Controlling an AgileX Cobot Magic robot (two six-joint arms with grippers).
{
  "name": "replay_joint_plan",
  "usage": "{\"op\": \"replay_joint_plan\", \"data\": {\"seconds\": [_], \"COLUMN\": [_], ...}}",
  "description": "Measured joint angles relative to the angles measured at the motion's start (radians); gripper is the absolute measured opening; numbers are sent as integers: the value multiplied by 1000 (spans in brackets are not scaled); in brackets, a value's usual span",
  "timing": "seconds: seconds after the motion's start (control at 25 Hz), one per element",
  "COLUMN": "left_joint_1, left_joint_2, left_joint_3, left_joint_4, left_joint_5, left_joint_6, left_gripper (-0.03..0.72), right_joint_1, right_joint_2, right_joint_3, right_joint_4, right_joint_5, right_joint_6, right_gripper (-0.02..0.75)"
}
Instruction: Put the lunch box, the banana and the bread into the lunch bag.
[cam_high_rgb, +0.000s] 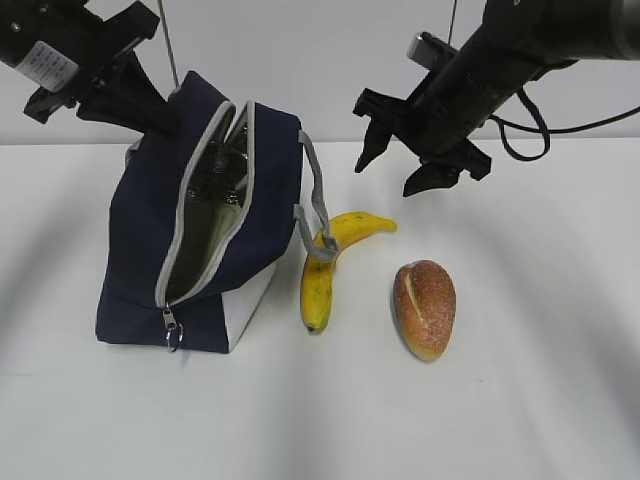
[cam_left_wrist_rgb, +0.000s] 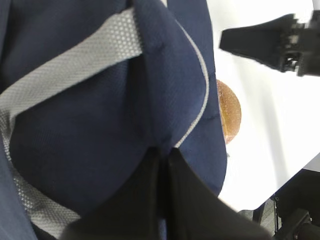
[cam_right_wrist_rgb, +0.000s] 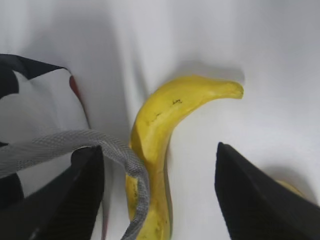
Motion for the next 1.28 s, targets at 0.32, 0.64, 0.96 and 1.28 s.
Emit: {"op": "replay_joint_plan", "data": {"seconds": [0.32, 0.64, 0.96, 1.28], "left_joint_1": [0, 0, 0, 0], "left_joint_2": [0, 0, 0, 1], "left_joint_3": [0, 0, 0, 0], "left_joint_4": [0, 0, 0, 0], "left_joint_5": [1, 1, 1, 5], "left_joint_6": [0, 0, 0, 0], "left_gripper": [2, 2, 2, 2], "right_joint_1": [2, 40, 59, 76], "right_joint_2": [117, 175, 197, 213], "right_joint_3": [0, -23, -23, -23], "right_joint_4": [44, 180, 178, 146], "right_joint_5": [-43, -79, -84, -82], "right_joint_6": [-72, -202, -211, -214], "right_gripper": [510, 510, 510, 510]}}
